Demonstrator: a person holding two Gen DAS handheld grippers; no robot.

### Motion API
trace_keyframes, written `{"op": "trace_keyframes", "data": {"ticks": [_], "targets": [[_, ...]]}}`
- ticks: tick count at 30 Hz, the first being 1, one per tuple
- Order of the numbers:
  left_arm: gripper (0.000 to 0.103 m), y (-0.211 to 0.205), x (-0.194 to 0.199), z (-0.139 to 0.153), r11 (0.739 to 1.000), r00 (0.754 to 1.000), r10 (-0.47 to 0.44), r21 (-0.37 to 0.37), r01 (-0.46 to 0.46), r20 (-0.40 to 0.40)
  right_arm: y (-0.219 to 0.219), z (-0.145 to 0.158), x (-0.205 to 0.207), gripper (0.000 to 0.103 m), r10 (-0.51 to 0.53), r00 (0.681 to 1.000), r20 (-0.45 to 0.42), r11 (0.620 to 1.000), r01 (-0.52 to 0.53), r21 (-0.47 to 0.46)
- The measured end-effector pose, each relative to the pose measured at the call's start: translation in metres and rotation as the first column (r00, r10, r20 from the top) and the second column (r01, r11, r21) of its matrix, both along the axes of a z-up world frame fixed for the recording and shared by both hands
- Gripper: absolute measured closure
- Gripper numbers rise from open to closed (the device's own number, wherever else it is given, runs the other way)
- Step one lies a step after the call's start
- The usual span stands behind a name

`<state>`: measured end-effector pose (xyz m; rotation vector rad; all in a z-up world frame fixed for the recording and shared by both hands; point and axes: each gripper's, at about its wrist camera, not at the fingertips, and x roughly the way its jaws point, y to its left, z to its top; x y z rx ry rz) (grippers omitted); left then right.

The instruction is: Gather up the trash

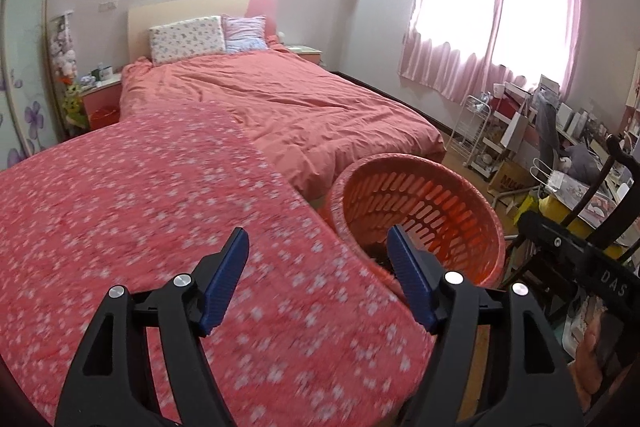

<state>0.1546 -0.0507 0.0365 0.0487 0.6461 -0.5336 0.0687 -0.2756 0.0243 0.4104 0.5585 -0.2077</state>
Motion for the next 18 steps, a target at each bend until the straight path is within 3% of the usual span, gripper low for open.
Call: {"op": "trace_keyframes", "data": {"ticks": [9,18], "targets": [[0.028,0.051,-0.038,0.001,0.994,0.993,0.111,0.015,-0.112,0.036,0.045,0.005,-0.038,0.046,0.041,0.999,-0.008,0.998,-0.041,-0.044],[0.023,0.088,-0.078,-0.003,0.971,0.968,0.234,0.022,-0.237,0.095,0.084,-0.003,-0.066,0.043,0.05,0.997,-0.054,0.991,-0.057,-0.123]]}}
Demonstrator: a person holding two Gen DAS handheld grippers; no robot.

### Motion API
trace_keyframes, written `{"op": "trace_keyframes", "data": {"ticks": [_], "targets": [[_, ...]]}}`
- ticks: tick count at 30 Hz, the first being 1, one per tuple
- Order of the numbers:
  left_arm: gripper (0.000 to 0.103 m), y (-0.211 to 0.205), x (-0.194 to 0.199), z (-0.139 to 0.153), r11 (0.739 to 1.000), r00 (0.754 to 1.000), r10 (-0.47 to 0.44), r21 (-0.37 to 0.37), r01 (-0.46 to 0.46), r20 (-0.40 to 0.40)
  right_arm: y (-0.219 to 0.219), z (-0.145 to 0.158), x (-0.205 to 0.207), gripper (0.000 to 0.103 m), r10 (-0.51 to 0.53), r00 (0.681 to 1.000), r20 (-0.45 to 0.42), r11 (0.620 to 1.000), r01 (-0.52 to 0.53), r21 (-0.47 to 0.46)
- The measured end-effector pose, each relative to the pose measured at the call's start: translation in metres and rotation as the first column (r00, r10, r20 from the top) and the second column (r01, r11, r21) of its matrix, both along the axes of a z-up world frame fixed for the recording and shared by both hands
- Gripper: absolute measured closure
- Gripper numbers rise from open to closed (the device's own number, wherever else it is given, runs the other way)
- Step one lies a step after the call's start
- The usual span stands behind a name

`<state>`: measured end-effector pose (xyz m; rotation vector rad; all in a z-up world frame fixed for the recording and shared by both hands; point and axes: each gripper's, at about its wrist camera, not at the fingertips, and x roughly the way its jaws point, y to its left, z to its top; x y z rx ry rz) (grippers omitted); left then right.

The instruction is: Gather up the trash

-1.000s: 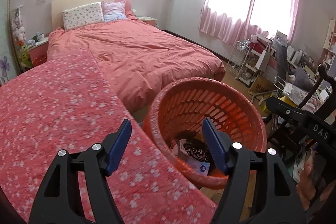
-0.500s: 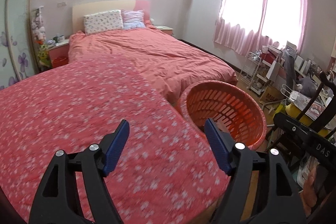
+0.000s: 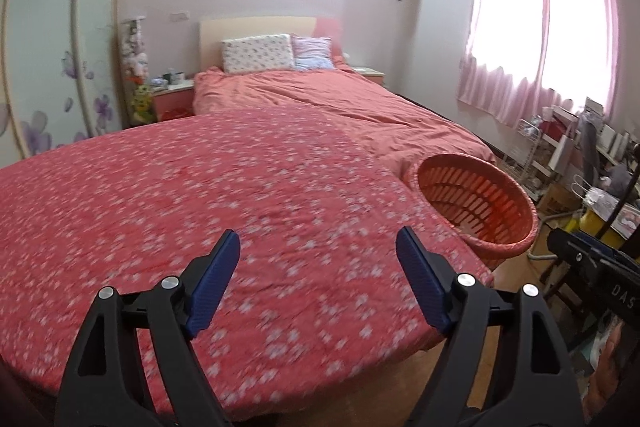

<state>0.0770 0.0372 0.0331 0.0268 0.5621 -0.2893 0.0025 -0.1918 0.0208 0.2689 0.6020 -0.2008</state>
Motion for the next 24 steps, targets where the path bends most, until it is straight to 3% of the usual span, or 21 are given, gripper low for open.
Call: {"op": "trace_keyframes", "data": {"ticks": [7,15,24], "targets": [[0.021,0.02,-0.025,-0.006,0.994,0.994,0.105,0.007,-0.105,0.039,0.024,-0.003,-0.018,0.043,-0.048,0.999,-0.018,0.995,0.046,-0.09],[0.021,0.033,-0.04,-0.013,0.987,0.986,0.163,0.006,-0.163,0.04,0.039,-0.001,-0.033,0.04,-0.09,0.996,-0.001,0.98,0.089,-0.18],[0.016,0.031,-0.051,-0.017,0.985,0.985,0.169,0.013,-0.17,0.044,0.041,-0.003,-0.041,0.023,-0.107,0.994,0.009,0.975,0.106,-0.196]]}}
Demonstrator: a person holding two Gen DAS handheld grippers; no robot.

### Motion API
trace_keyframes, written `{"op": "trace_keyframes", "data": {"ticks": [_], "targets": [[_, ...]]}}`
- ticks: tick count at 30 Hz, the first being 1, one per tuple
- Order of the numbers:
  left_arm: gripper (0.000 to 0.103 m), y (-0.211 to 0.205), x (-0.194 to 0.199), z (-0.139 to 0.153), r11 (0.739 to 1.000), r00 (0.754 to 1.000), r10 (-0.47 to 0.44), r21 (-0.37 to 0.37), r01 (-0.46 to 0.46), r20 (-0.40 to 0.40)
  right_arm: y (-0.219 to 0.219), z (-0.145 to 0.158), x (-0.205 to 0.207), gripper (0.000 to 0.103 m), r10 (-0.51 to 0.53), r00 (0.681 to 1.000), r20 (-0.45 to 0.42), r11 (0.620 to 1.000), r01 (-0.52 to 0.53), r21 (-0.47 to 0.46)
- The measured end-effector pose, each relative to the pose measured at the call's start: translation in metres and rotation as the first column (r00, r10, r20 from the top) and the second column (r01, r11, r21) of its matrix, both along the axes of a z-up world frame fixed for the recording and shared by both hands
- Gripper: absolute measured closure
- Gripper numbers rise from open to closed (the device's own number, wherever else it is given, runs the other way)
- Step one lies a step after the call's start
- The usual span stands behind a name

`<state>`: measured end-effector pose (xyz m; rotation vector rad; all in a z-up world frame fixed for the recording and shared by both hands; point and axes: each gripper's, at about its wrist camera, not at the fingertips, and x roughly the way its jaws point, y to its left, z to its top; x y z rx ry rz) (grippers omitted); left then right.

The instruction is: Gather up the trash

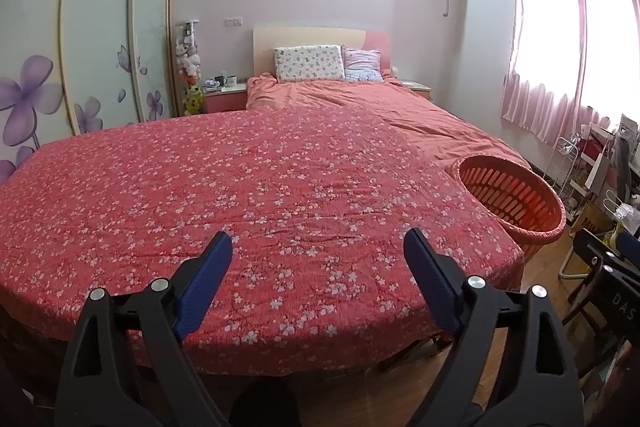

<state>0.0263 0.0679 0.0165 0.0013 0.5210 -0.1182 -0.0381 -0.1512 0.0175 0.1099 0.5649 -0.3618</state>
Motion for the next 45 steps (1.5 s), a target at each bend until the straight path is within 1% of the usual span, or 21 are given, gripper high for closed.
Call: {"op": "trace_keyframes", "data": {"ticks": [3,5,7,11,20,29,45], "targets": [[0.013,0.001,-0.002,-0.002,1.0,1.0,-0.002,-0.001,0.002,-0.006,-0.001,-0.002,0.0,0.017,-0.015,1.0,0.001,1.0,0.015,-0.003],[0.013,0.001,-0.004,-0.002,1.0,1.0,-0.003,-0.001,0.003,-0.007,-0.002,-0.003,-0.001,0.011,-0.028,1.0,0.001,1.0,0.028,-0.013],[0.012,0.0,-0.005,-0.002,1.0,1.0,-0.004,-0.001,0.004,-0.008,-0.001,-0.004,-0.002,0.008,-0.034,0.999,0.003,0.999,0.034,-0.019],[0.009,-0.001,-0.005,-0.002,1.0,1.0,-0.004,-0.001,0.004,-0.008,-0.002,-0.006,-0.002,0.006,-0.055,0.998,0.005,0.998,0.055,-0.031],[0.005,-0.003,-0.006,-0.001,1.0,1.0,0.002,-0.001,-0.002,-0.002,-0.001,-0.003,-0.006,0.005,-0.084,0.996,0.024,0.995,0.085,-0.054],[0.003,0.0,-0.012,0.005,1.0,0.999,0.024,-0.014,-0.024,0.027,0.002,0.002,-0.009,0.004,-0.097,0.994,0.05,0.991,0.101,-0.086],[0.003,0.004,-0.015,0.004,0.999,0.999,0.045,-0.026,-0.045,0.014,0.004,-0.002,-0.01,0.004,-0.098,0.994,0.046,0.992,0.102,-0.08]]}}
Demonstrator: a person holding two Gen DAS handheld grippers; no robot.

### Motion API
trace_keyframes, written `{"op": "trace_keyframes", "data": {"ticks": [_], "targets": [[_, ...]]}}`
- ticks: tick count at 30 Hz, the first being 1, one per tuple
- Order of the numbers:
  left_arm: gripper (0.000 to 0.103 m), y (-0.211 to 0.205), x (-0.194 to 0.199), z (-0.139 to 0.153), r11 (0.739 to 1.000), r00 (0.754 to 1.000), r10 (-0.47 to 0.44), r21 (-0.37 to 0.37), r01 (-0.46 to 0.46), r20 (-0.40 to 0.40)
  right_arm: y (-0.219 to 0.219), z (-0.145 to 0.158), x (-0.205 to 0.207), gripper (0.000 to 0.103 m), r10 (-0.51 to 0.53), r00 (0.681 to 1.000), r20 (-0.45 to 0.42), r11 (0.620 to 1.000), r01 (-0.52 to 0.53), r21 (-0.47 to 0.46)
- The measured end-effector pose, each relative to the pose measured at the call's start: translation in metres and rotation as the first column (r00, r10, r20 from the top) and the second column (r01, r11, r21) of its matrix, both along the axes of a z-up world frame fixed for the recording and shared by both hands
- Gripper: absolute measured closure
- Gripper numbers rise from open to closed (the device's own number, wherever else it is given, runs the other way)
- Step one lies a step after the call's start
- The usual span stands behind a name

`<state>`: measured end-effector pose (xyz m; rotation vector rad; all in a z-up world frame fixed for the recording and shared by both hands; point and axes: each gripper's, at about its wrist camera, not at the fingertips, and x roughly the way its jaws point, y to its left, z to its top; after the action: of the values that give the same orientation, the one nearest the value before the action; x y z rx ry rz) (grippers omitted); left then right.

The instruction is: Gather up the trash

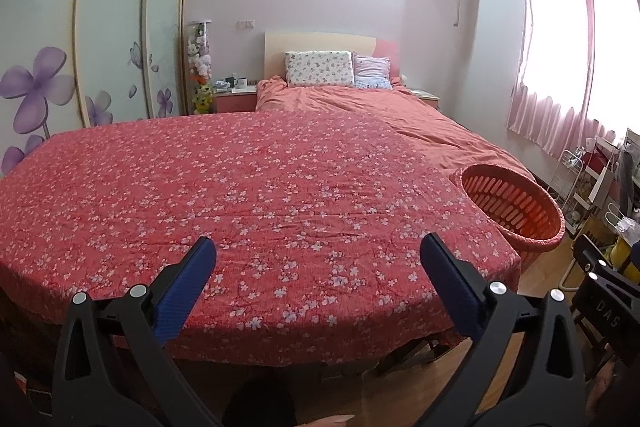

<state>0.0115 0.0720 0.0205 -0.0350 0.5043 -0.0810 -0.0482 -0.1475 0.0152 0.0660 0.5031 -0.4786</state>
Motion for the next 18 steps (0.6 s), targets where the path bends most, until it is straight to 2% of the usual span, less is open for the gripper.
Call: {"op": "trace_keyframes", "data": {"ticks": [18], "targets": [[0.003,-0.0004,0.0,-0.0005,1.0,1.0,0.002,-0.006,-0.002,-0.006,0.0024,-0.0031,0.0021,0.004,0.003,1.0,-0.005,1.0,-0.003,0.003]]}}
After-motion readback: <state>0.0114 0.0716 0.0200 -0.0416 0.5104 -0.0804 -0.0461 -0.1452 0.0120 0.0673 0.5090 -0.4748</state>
